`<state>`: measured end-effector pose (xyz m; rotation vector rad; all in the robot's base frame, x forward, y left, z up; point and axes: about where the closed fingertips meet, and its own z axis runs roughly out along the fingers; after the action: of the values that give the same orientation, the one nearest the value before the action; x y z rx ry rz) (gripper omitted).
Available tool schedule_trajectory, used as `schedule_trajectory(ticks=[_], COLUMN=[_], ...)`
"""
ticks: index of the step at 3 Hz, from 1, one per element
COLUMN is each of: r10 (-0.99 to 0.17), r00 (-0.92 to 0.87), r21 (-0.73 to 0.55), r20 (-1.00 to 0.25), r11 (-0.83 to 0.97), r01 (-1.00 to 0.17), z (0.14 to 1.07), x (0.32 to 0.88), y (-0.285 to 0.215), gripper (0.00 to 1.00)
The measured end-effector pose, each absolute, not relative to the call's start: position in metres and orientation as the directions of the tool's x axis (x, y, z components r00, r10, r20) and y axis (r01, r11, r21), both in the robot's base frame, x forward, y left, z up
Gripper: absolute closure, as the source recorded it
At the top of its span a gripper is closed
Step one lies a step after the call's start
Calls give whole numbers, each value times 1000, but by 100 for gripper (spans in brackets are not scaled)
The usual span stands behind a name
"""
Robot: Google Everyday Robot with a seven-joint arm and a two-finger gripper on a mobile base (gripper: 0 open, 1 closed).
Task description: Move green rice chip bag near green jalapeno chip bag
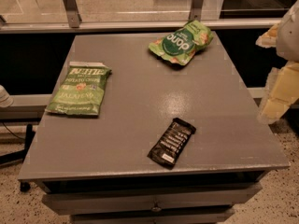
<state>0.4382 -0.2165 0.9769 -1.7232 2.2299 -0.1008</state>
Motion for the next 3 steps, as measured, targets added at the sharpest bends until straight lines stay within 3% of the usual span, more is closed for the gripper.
schedule_trajectory(ticks=[2,3], r10=[-943,-914], r00=[-226,-239], r21=[-263,-279], r20=[-243,-327], r11=[288,336], r01=[-921,-900], z=[974,955], x=[448,483], y=[-213,-206], gripper=[0,0])
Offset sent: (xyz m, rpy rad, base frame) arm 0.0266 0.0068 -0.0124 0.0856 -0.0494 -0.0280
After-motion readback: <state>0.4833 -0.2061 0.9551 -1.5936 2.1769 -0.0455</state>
